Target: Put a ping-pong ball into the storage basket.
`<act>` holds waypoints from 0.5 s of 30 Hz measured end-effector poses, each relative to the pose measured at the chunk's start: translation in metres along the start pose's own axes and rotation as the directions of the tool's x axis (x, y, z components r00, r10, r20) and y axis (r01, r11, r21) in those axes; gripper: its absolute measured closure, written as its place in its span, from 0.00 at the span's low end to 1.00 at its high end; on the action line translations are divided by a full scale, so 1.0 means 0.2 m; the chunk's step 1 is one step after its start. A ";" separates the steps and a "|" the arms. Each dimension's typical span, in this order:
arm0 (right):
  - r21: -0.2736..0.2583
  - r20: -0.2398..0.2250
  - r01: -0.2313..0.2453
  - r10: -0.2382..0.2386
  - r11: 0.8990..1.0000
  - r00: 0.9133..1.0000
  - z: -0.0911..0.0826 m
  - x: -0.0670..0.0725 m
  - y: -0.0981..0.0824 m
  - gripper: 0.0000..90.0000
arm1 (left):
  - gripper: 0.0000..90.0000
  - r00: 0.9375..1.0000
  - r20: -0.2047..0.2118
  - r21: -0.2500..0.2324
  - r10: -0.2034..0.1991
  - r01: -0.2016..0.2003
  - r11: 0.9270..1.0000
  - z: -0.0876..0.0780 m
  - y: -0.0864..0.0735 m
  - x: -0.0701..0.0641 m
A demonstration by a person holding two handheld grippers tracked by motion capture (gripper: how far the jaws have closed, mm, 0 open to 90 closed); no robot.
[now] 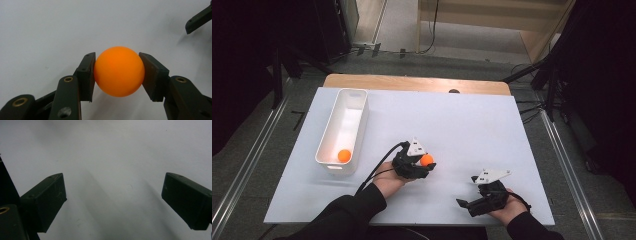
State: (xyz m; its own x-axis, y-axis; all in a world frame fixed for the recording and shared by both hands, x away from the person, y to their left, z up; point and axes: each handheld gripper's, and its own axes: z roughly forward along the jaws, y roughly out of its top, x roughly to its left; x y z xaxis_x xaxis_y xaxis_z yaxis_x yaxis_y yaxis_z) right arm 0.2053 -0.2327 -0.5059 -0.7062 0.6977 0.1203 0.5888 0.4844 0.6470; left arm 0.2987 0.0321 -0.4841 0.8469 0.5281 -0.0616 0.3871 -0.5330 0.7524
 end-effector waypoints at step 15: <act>0.003 0.002 -0.008 0.008 1.000 1.000 0.00 0.00 0.00 0.05 | 0.56 1.000 -0.003 0.009 -0.006 0.006 1.000 -0.05 0.03 0.02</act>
State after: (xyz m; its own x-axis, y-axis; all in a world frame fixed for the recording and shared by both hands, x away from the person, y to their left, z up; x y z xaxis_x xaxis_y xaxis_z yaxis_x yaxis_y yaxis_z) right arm 0.2051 -0.2324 -0.5057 -0.7011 0.7022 0.1241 0.5952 0.4804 0.6442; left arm 0.3012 0.0378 -0.4726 0.8434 0.5334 -0.0643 0.3957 -0.5357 0.7460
